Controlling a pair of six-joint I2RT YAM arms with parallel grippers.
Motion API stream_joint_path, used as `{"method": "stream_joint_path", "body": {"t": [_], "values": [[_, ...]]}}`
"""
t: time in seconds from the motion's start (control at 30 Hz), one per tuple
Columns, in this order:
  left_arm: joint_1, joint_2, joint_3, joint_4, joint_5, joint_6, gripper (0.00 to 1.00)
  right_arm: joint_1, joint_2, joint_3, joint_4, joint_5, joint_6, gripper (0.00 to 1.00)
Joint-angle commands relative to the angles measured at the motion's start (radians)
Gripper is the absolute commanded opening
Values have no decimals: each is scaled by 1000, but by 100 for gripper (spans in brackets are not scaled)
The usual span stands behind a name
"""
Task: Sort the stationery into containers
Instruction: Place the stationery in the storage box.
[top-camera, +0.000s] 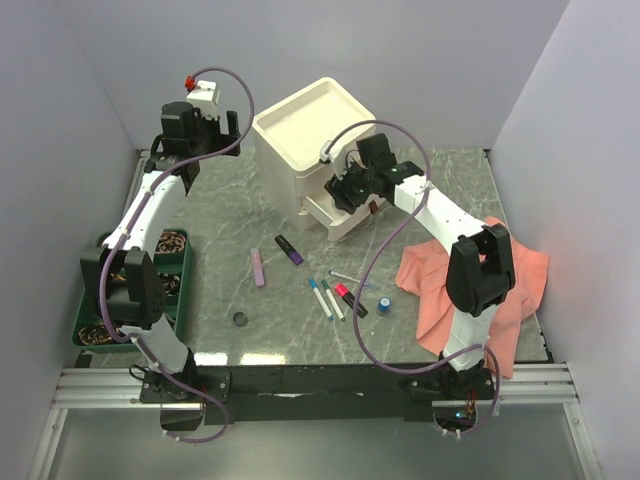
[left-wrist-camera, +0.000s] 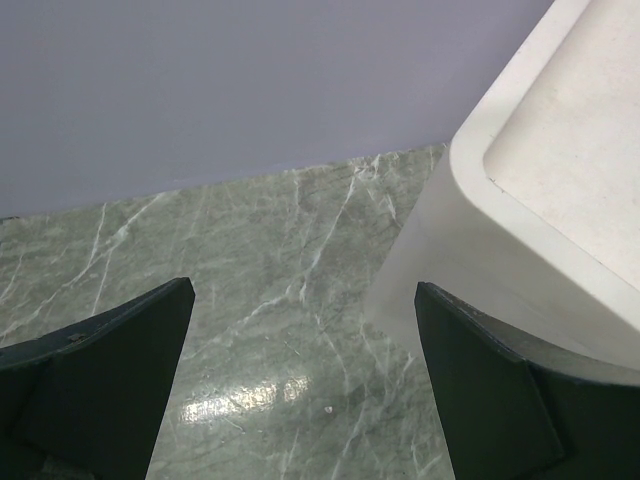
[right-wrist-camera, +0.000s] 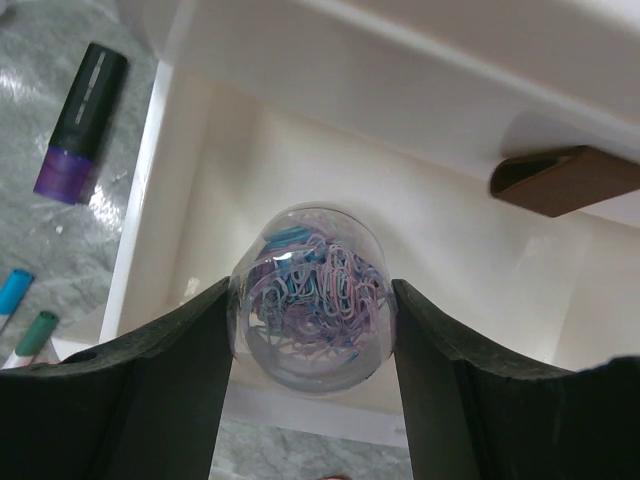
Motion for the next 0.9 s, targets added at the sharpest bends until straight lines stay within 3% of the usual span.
{"method": "stream_joint_path", "body": {"t": [0.0, 0.17, 0.27, 0.43, 0.57, 0.7, 0.73, 0.87], "values": [[4, -26, 14, 34, -12, 8, 99, -5, -7, 81, 66, 28, 75, 62], [4, -28, 17, 39, -6, 8, 100, -7, -41, 80, 71, 5, 127, 81], [4, -28, 17, 42, 3, 2, 99, -7, -53, 72, 74, -3, 157, 86], [4, -40, 14, 40, 3, -1, 99, -4, -87, 52, 49, -8, 152, 87], [3, -63, 3, 43, 5, -12, 100, -7, -246, -62, 11, -44, 125, 87], [4, -90, -21, 51, 11, -35, 99, -59, -410, -202, -171, -236, -102, 85], [4, -100, -35, 52, 11, -44, 99, -69, -449, -228, -284, -267, -166, 85], [3, -120, -77, 62, 32, -70, 100, -93, -512, -397, -467, -253, -450, 81]]}}
